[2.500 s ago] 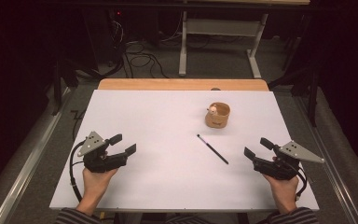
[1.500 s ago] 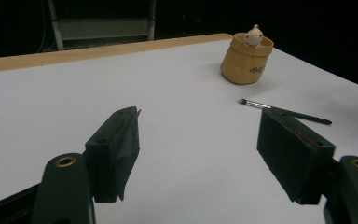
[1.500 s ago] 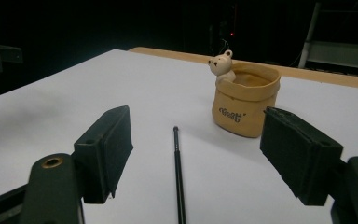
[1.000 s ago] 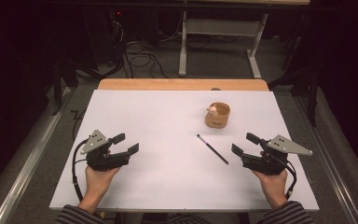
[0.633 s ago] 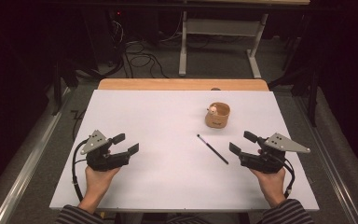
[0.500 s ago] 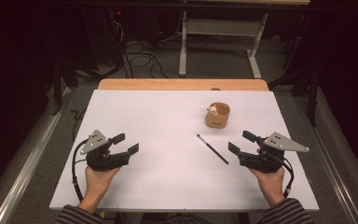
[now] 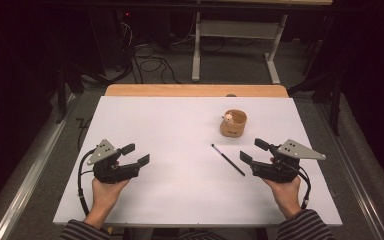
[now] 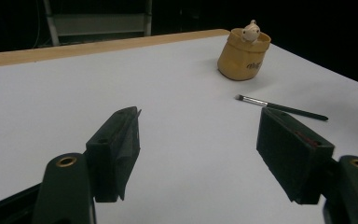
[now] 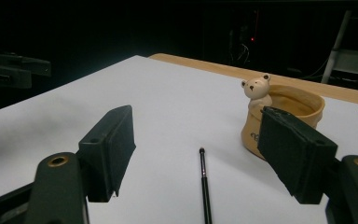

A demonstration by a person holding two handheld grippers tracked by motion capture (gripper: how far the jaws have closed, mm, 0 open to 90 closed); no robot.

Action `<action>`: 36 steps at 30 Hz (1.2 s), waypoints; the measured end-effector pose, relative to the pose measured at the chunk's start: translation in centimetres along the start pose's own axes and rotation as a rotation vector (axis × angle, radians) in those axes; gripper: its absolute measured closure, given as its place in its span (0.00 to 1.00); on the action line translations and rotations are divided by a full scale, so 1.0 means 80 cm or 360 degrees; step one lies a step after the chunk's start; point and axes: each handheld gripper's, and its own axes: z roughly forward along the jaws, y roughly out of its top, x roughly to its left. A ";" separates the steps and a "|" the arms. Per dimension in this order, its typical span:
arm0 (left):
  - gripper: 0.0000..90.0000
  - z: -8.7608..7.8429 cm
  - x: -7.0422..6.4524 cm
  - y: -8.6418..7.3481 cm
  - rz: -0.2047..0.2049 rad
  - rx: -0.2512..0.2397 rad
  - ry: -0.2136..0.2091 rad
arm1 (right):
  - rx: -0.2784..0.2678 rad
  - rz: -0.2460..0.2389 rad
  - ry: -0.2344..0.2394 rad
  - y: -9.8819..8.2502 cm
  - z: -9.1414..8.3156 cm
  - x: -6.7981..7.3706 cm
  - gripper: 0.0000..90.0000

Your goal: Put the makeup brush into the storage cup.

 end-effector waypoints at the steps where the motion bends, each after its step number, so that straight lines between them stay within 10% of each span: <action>1: 0.34 0.000 0.000 0.000 0.0000 0.0000 0.0000 | -0.0001 -0.0002 0.0001 0.001 0.001 0.001 0.32; 36: 0.34 0.000 0.000 0.000 0.0003 0.0001 -0.0005 | -0.0014 -0.0034 0.0036 0.018 0.029 0.008 0.33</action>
